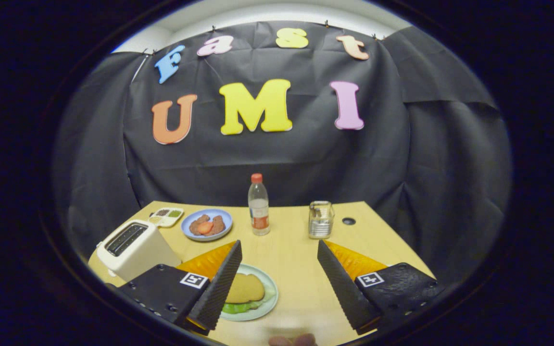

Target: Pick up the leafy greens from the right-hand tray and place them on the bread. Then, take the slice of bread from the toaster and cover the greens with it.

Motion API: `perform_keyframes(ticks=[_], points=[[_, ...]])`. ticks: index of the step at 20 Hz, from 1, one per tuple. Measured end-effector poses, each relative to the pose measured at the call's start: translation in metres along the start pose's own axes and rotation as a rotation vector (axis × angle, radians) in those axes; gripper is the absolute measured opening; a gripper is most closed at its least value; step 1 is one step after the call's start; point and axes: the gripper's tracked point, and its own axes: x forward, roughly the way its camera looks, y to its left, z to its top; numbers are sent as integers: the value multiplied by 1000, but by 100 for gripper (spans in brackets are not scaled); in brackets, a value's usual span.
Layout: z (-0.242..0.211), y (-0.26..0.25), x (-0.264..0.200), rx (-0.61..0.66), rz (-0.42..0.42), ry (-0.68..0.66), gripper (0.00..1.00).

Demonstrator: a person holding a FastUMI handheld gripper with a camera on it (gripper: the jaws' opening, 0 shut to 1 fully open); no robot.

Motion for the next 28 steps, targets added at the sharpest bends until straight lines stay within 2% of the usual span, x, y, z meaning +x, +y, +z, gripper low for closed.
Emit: perform_keyframes(ticks=[5, 9, 12, 17, 20, 28], points=[[96, -49, -75, -9, -8, -167, 96], [133, -95, -122, 64, -37, -184, 96], [161, -128, -155, 33, -68, -213, 95], [183, -155, -203, -17, -95, -249, 96], [186, -152, -217, -1, -77, -259, 95], [195, -135, -226, -14, -58, -265, 95]])
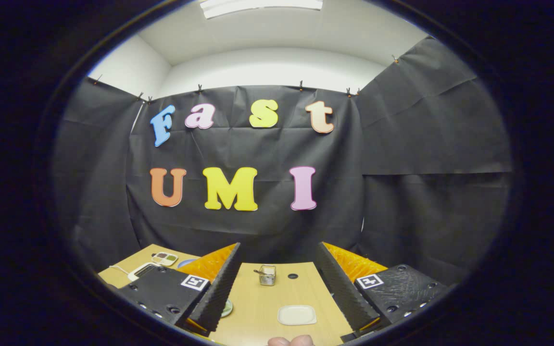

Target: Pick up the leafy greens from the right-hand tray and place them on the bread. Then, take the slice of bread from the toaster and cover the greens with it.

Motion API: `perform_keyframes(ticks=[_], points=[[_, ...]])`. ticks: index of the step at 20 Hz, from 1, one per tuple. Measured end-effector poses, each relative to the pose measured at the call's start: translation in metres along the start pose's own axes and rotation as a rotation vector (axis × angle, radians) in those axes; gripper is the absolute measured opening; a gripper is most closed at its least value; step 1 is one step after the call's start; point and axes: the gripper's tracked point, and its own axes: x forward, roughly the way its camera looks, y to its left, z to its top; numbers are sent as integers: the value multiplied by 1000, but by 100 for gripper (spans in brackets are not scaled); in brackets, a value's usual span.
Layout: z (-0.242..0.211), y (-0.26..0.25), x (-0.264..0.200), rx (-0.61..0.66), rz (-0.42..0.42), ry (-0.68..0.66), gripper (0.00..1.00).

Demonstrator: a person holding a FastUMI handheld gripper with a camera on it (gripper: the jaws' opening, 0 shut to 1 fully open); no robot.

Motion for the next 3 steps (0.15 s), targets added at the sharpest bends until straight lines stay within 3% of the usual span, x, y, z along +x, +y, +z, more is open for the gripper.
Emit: perform_keyframes(ticks=[3], points=[[-4, 13, 1, -11, 8, 14, 95]])
